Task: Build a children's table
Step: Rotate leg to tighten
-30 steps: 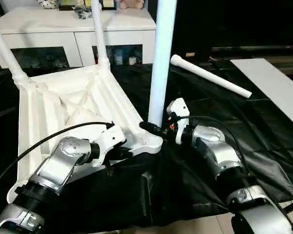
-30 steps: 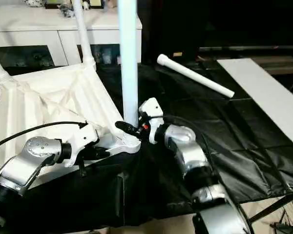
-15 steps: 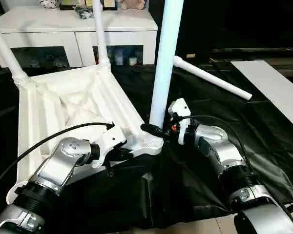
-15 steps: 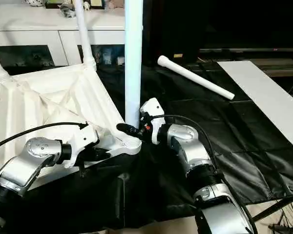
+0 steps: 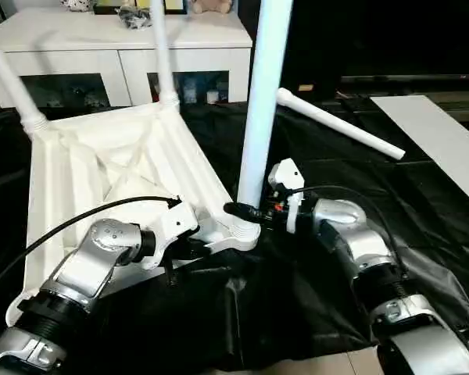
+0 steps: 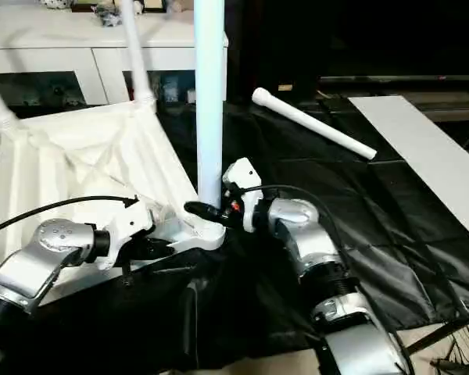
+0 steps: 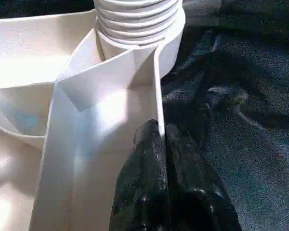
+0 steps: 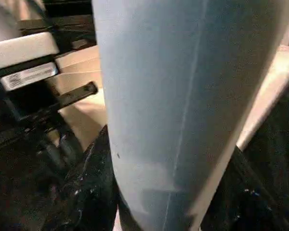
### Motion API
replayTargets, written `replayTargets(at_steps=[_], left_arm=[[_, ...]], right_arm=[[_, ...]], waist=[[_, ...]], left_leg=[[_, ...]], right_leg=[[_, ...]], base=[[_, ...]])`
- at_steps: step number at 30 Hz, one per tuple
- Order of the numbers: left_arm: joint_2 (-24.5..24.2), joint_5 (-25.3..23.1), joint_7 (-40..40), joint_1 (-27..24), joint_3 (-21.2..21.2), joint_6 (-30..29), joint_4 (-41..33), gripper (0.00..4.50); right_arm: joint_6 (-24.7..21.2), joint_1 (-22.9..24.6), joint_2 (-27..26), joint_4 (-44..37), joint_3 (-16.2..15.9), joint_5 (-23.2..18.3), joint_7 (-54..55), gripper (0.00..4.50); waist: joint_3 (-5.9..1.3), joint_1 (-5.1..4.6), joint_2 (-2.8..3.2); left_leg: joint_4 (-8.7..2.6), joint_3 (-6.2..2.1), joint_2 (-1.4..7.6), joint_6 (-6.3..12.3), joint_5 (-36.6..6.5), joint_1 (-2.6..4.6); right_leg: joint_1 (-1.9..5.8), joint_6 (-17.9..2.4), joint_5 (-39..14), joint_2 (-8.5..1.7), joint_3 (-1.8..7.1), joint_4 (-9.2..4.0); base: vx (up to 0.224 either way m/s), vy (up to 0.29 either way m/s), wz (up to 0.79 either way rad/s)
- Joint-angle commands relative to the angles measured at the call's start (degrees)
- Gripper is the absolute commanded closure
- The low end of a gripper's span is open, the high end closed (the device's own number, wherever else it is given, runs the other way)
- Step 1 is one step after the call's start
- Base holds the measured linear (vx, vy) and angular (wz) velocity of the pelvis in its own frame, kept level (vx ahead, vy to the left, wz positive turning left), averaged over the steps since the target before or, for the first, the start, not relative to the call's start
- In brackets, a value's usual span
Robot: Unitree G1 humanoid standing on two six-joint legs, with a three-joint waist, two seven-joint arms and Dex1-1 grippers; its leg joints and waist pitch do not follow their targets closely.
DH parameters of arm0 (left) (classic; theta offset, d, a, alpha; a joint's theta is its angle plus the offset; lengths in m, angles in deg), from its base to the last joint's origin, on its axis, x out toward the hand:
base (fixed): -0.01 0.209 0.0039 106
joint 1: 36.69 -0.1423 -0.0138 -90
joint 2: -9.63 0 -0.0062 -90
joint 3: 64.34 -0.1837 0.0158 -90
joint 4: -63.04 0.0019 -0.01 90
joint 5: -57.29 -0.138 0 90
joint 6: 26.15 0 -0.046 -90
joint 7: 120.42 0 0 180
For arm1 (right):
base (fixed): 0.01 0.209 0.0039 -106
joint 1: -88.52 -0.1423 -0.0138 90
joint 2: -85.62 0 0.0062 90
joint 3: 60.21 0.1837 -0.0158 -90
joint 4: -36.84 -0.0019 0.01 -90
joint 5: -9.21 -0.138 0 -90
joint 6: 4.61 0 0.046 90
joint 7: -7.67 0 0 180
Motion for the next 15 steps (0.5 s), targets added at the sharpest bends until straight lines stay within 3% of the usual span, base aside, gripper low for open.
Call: replayTargets(at_steps=[1, 4, 7, 11, 15], left_arm=[[-1.3, 0.8, 3.4, 0.1, 0.6, 2.3, -1.1, 4.50], [-2.2, 2.9, 6.7, -1.0, 0.8, 2.4, -3.3, 4.50], [-3.9, 4.1, 9.4, -2.0, 0.5, 2.0, -5.5, 4.50], [-6.0, 5.4, 12.4, -2.9, 0.7, 1.3, -7.3, 4.50], [-8.1, 7.2, 14.7, -3.6, 1.4, -0.2, -9.5, 4.50]], right_arm=[[-2.0, 3.1, 2.5, 4.3, -3.0, 2.8, -2.3, 2.66], [-2.1, 3.1, 3.9, 3.3, -3.1, 2.0, -5.4, 2.66], [-1.6, 3.8, 5.9, 2.4, -4.0, 2.0, -10.0, 2.66], [-0.6, 4.5, 8.5, 1.5, -5.7, 2.4, -16.2, 2.66], [-1.3, 3.8, 9.8, 1.2, -6.1, 1.7, -19.3, 2.66]], waist=[[-2.58, -0.52, 0.94], [-2.91, -0.41, 0.95], [-3.01, -0.21, 0.82], [-3.02, -0.13, 0.89], [-2.83, -0.11, 0.86]], left_leg=[[-5.23, -1.78, 3.73, -2.79, -23.5, 1.66], [-5.00, -1.51, 3.71, -1.28, -18.7, 1.43], [-4.80, -1.31, 3.74, -0.04, -16.3, 1.33], [-4.69, -1.12, 3.81, 1.03, -14.9, 1.42], [-4.86, -1.13, 3.86, 0.63, -16.7, 1.52]], right_leg=[[0.47, -11.3, -13.9, -4.63, 2.98, -5.25], [1.00, -12.6, -6.6, -4.33, 2.71, -4.60], [1.40, -13.7, -3.5, -4.39, 2.53, -4.30], [1.49, -14.2, -1.5, -4.16, 2.32, -4.17], [1.45, -14.5, -5.0, -4.35, 2.38, -4.41]], base=[[0.000, 0.000, 0.00], [0.000, 0.000, 0.00], [0.000, 0.000, 0.00], [0.000, 0.000, 0.00], [0.000, 0.000, 0.00]])
